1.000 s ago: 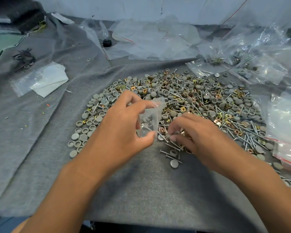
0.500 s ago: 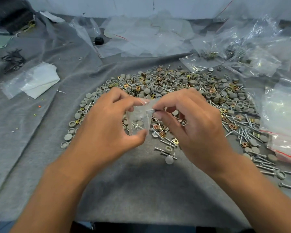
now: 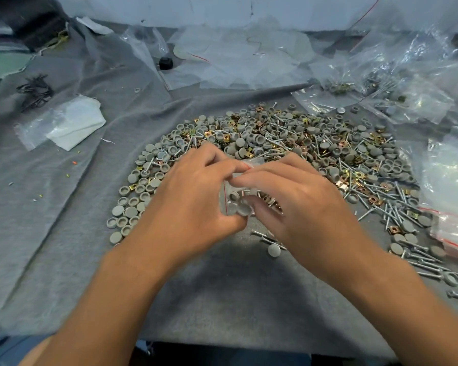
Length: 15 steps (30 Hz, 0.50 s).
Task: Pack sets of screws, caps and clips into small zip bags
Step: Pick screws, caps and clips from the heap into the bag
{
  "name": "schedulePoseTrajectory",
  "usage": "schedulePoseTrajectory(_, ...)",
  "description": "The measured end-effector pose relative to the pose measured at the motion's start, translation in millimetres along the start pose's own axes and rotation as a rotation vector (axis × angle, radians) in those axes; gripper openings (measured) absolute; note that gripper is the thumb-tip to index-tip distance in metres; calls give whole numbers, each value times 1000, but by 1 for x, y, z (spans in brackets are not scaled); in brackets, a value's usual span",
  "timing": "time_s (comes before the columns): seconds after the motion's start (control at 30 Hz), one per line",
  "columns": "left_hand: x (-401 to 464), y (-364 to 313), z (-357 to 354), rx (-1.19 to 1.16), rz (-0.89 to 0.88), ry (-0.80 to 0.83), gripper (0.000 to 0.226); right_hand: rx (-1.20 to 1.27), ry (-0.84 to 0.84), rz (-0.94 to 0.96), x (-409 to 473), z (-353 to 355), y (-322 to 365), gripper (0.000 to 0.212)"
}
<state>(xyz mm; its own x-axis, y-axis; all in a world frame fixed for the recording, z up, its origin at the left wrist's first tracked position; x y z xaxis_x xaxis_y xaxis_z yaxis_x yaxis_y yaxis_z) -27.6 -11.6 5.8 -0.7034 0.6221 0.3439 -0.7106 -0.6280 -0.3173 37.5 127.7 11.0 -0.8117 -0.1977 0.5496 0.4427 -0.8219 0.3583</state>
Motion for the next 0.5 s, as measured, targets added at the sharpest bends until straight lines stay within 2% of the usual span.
schedulePoseTrajectory(0.17, 0, 0, -2, -1, 16, 24, 61, 131, -16, -107, -2, 10, -11, 19)
schedulePoseTrajectory(0.33, 1, -1, -6, -25, 29, 27, 62, 232, 186, -99, -4, 1, -11, 14)
schedulePoseTrajectory(0.4, 2, -5, -8, -35, 26, 30, 57, 244, 140, -125, -3, -2, -12, 12)
schedulePoseTrajectory(0.5, 3, -12, -9, -41, 3, 31, 50, 199, -59, -201, -1, 3, -12, 12)
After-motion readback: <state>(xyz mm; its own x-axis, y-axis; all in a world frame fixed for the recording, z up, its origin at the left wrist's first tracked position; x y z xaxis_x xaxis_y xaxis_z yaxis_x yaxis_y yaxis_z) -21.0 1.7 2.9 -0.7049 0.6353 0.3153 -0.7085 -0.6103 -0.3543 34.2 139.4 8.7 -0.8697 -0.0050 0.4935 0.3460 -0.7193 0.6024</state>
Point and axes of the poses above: each hand's wrist, its own x-axis towards the middle knuckle, its own z-axis out of the back of the hand, y = z × x, the point moved 4 cm from there along x, towards the middle knuckle, and after that the axes turned 7 degrees about x, right-handed, at the moved point
